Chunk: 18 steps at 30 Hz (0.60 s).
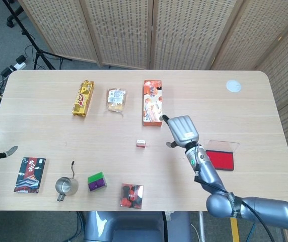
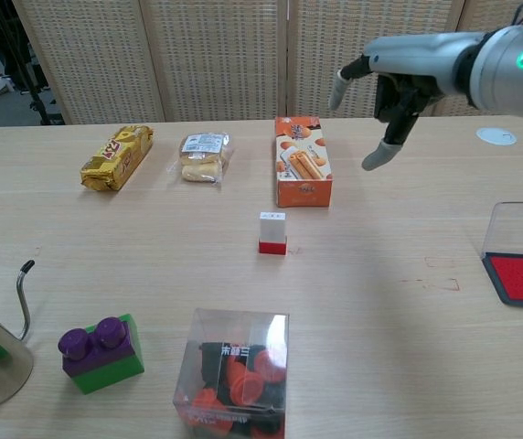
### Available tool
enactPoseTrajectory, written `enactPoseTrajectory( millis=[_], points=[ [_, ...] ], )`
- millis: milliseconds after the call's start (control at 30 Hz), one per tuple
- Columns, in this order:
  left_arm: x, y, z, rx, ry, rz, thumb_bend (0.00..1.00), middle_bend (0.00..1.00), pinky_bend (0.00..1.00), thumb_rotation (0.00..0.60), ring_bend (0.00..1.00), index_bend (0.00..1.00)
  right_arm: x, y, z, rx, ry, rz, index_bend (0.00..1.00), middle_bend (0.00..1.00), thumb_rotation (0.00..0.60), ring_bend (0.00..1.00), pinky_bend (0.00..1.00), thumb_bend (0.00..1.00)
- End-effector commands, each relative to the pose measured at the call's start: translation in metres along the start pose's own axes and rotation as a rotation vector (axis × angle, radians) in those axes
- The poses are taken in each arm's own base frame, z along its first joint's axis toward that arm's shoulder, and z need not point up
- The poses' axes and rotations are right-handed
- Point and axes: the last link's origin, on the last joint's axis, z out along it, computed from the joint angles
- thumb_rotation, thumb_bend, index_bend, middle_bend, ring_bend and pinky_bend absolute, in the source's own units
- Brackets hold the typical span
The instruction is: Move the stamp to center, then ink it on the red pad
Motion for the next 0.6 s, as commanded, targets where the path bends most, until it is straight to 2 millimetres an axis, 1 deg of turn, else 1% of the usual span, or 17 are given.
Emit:
enactPoseTrajectory(
  millis=[33,133,267,567,600],
  points=[
    [0.0,-0.001,0.003,0.011,-0.009,-0.015,0.0,0.0,0.0,0.6,0.0,0.0,-0.027,-0.021,0.019,-0.047,-0.029,-0.008,0.38,1.0,0.6,1.0,1.0,0.21],
    [0.002,-0.002,0.003,0.017,-0.01,-0.015,0.0,0.0,0.0,0.6,0.0,0.0,-0.038,-0.032,0.025,-0.063,-0.03,-0.016,0.43,1.0,0.6,1.0,1.0,0.23],
    [0.003,-0.003,0.004,0.025,-0.01,-0.023,0.0,0.0,0.0,0.6,0.0,0.0,-0.051,-0.042,0.031,-0.093,-0.019,-0.022,0.45,1.0,0.6,1.0,1.0,0.26],
    [0.001,-0.003,0.006,0.033,-0.03,-0.024,0.0,0.0,0.0,0.6,0.0,0.0,-0.07,-0.059,0.031,-0.106,-0.055,-0.016,0.45,1.0,0.6,1.0,1.0,0.26],
    [0.001,-0.003,0.006,0.034,-0.033,-0.022,0.0,0.0,0.0,0.6,0.0,0.0,-0.073,-0.063,0.031,-0.103,-0.065,0.0,0.45,1.0,0.6,1.0,1.0,0.26]
  ],
)
